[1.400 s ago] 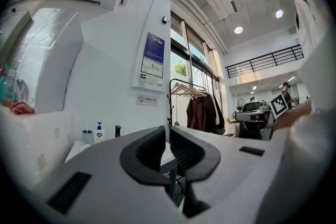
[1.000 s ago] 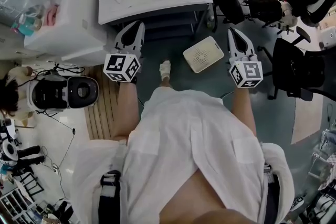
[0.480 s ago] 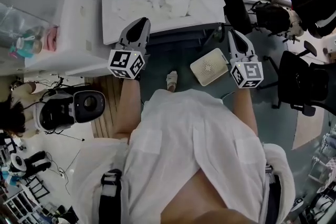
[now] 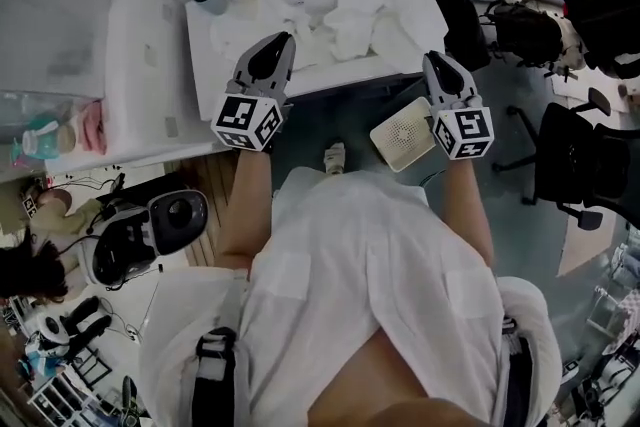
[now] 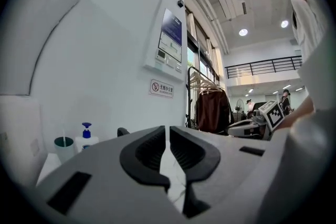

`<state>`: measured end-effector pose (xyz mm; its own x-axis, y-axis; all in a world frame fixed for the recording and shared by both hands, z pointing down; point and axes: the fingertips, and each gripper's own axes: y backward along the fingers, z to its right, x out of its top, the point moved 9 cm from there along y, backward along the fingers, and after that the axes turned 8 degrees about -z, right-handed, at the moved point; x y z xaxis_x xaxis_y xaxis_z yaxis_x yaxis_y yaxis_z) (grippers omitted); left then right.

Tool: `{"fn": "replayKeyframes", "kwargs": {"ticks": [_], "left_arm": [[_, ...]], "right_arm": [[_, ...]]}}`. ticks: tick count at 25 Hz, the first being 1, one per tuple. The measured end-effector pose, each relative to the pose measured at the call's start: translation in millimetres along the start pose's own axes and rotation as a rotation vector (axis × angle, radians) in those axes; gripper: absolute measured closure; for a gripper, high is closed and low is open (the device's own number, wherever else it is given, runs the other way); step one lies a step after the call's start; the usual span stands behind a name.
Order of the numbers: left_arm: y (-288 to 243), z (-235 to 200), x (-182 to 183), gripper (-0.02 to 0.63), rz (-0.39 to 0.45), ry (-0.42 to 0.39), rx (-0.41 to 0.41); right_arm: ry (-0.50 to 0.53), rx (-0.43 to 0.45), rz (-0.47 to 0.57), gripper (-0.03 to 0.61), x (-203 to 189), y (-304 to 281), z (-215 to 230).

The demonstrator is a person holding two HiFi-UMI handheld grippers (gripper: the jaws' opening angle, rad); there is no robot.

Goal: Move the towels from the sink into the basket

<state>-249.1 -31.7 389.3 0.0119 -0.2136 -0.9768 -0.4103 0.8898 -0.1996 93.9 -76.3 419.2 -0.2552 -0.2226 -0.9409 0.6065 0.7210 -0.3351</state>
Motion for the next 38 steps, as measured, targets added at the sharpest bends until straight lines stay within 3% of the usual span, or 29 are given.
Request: {"fn": "replayKeyframes", "kwargs": {"ticks": [6,8,14,26,31,38], "left_arm": [[-40,-30,-12,0.581,-0.031,0.018,-0.045],[-52,-37,-16,0.581,-0.042,0.023,-0.065],[-79,-54,-31,0.581,-0.072,0.038,-0.113],[-109,-61,-50,0.581,-0.109,0.057,-0.135],[-114,-62,-54,0.581,-0.121,0.051,-0.138],[-114,-66,-61,0.581,-0.137,0.060,-0.134]], "right_arm": [[0.015,0.002,-0.089,0.533,-7,-61,8],[0.013,-0.010,-0.124,0.460,-12,-79,11],[0.029,-0.012,-0.227,0.433,-29,-123,16],[0.205,0.201,-0.409,0.410,-50,-211,-10],[0.350,0.237,-0.553,0.398,-64,-244,-17],[0.726,0.297,-0.764,0.380,-80,-279,-30]]}}
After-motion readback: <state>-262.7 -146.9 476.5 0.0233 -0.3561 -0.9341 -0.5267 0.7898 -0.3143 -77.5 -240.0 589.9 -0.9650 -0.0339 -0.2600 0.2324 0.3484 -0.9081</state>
